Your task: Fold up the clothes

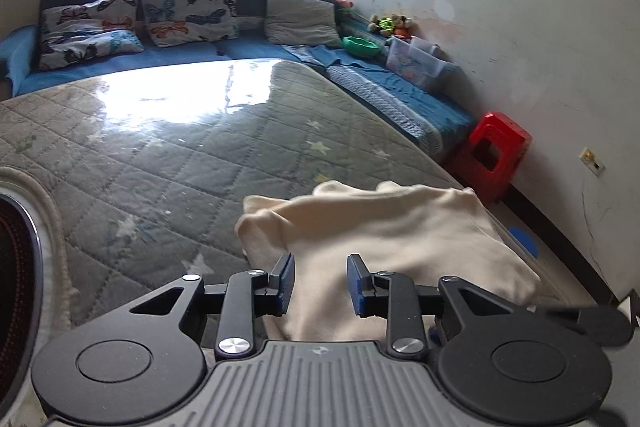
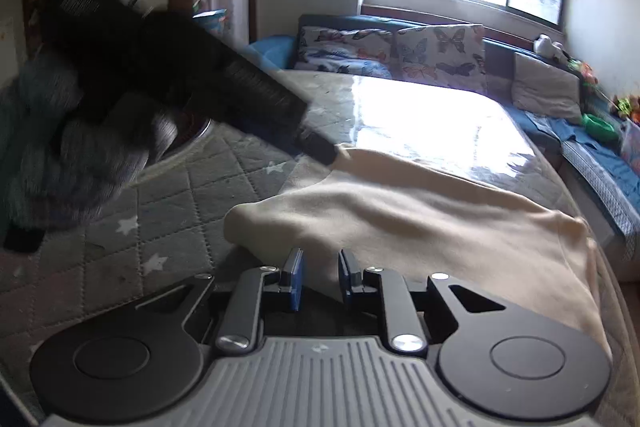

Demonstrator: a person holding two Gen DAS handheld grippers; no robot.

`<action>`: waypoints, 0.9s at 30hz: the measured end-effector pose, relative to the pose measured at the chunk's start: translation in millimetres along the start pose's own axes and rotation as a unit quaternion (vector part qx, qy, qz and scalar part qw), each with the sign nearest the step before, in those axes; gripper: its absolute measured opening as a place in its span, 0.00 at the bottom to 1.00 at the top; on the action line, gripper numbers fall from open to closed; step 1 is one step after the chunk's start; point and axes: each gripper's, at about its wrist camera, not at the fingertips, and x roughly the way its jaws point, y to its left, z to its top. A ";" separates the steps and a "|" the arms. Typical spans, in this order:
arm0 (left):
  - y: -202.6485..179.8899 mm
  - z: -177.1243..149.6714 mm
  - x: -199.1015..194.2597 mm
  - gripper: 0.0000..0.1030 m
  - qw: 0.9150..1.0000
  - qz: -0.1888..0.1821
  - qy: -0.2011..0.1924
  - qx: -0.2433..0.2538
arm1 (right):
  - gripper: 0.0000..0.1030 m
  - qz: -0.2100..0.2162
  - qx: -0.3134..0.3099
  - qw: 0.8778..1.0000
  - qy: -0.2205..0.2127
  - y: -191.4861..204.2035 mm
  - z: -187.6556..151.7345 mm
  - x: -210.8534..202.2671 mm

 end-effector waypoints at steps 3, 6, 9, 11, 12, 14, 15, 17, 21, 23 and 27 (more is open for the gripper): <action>-6.1 -9.5 0.7 0.29 1.000 -0.007 0.005 0.012 | 0.17 -0.042 0.037 0.998 -0.011 -23.5 -7.8 -16.0; -8.1 -16.0 2.9 0.29 1.000 -0.009 0.012 0.014 | 0.19 -0.091 0.069 0.993 -0.012 -50.5 -14.1 -23.9; -7.0 -20.4 3.2 0.29 1.000 -0.008 0.016 0.013 | 0.19 -0.128 0.096 0.987 -0.004 -73.9 -22.7 -26.5; -6.2 -22.7 3.1 0.29 1.000 -0.006 0.018 0.014 | 0.19 -0.149 0.115 0.982 0.008 -88.2 -29.6 -26.4; -6.0 -22.7 3.1 0.29 1.000 -0.004 0.019 0.013 | 0.19 -0.154 0.130 0.979 0.013 -97.3 -34.7 -28.4; -5.5 -22.7 1.8 0.29 1.000 -0.003 0.019 0.011 | 0.19 -0.154 0.144 0.977 0.006 -104.5 -35.0 -32.6; -5.3 -22.6 1.2 0.29 1.000 -0.003 0.018 0.010 | 0.19 -0.154 0.150 0.977 0.002 -107.3 -34.4 -34.6; -4.8 -22.7 -0.2 0.29 1.000 -0.002 0.018 0.008 | 0.19 -0.157 0.148 0.976 -0.009 -110.9 -29.8 -36.1; -3.2 -24.9 -1.6 0.29 1.000 0.000 0.019 0.005 | 0.19 -0.154 0.164 0.974 -0.002 -120.5 -29.4 -25.2; -1.0 -26.9 -0.3 0.29 1.000 0.004 0.025 0.002 | 0.19 -0.156 0.173 0.972 0.005 -123.7 -33.3 -20.4; 0.6 -30.2 0.1 0.29 1.000 0.010 0.029 0.003 | 0.19 -0.161 0.175 0.971 -0.005 -121.4 -35.4 -27.3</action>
